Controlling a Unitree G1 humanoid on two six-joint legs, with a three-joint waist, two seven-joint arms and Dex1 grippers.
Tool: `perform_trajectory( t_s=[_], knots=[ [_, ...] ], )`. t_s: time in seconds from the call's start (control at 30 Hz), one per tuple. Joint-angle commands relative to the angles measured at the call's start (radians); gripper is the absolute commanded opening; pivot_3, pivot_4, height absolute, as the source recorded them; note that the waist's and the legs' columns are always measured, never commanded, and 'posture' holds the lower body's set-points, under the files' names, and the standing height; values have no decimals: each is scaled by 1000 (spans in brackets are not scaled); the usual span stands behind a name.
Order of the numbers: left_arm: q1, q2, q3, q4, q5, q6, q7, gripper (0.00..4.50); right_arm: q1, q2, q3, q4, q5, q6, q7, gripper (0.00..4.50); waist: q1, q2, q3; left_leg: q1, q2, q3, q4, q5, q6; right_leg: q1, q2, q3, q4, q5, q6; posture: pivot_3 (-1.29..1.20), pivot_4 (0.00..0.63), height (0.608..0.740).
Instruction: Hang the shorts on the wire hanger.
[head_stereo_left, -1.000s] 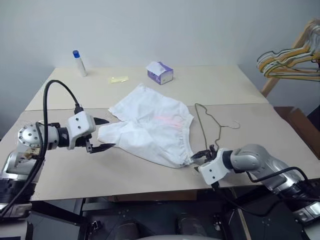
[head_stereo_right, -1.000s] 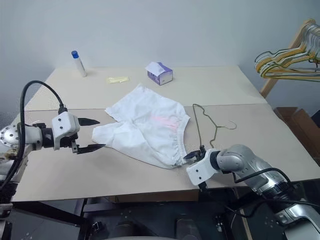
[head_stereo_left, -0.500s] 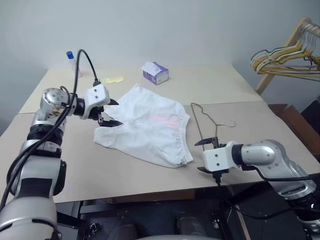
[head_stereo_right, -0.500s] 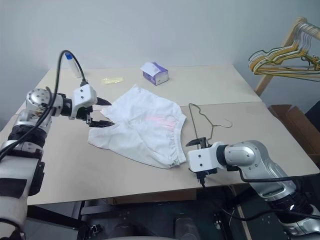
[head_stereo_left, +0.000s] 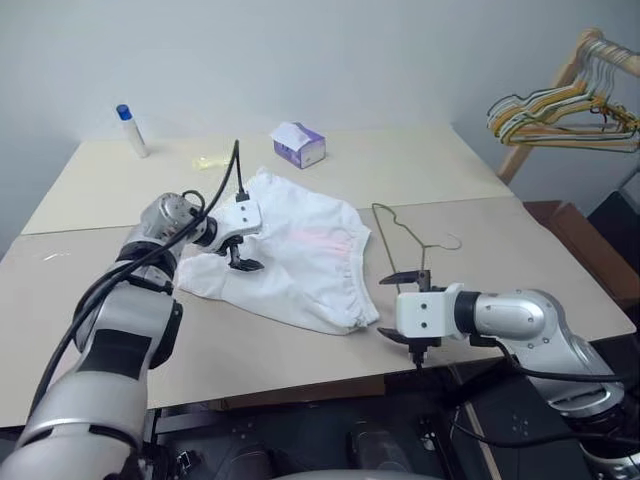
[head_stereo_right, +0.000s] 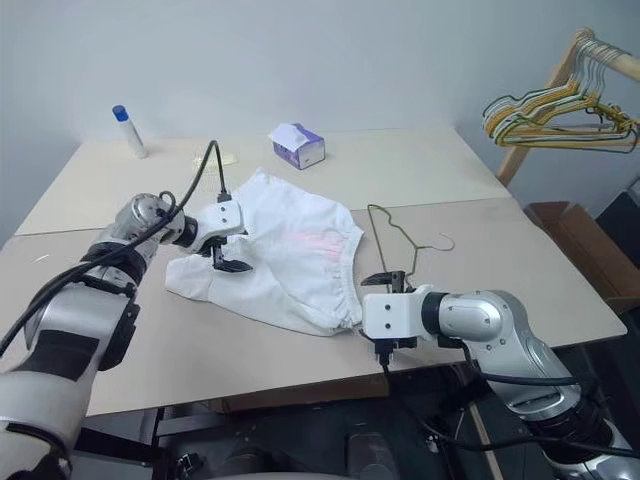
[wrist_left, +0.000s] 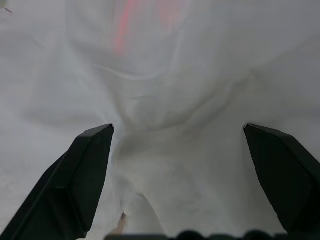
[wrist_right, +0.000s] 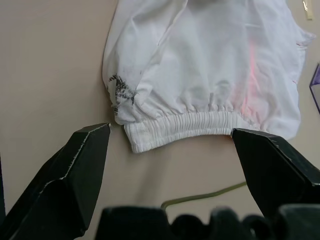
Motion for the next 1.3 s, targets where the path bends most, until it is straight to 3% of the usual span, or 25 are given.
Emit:
perform_trajectory(
  t_s=[0.03, 0.47, 0.67, 0.93, 1.1, 1.3],
  knots=[
    [-26, -15, 14, 2, 11, 14, 46, 4116, -3, 2, -40, -46, 3, 26, -26, 4500, -9, 0, 0, 0, 0, 0, 0, 0, 0, 0, 0, 0, 0, 0, 0, -225, 0, 740],
    [-43, 33, 10, -11, 37, -19, -3, 36, -15, -2, -26, -37, -11, 37, -50, 4500, -59, 0, 0, 0, 0, -1, 0, 0, 0, 0, 0, 0, 0, 0, 1, -210, 0, 740],
    [-25, 123, 53, -50, -8, -89, -71, 36, -12, 8, -14, -34, -24, 35, -65, 4500, -61, 0, 0, -1, 0, -1, 0, 0, 0, -1, 0, 0, 1, 0, 1, -203, 0, 740],
    [118, 258, 204, -218, -208, -93, -345, 36, -6, 22, 0, -31, -39, 37, -84, 4500, -61, 0, 0, 0, 0, -1, 0, 0, 0, -1, -1, 0, 2, 0, 1, -184, 0, 740],
    [372, 357, 268, -556, -354, 42, -480, 36, -10, 28, 2, -25, -42, 34, -84, 4500, -62, 0, 0, 1, 1, -1, 0, 0, 0, -1, -1, 1, 3, 0, 1, -171, 0, 740],
    [748, 495, 407, -1081, -532, 326, -464, 36, -2, 32, 2, -24, -41, 28, -85, 4500, -56, 0, 0, 0, 1, -1, 0, 0, 0, -2, -1, 2, 3, 0, 1, -155, 0, 740]
  ],
)
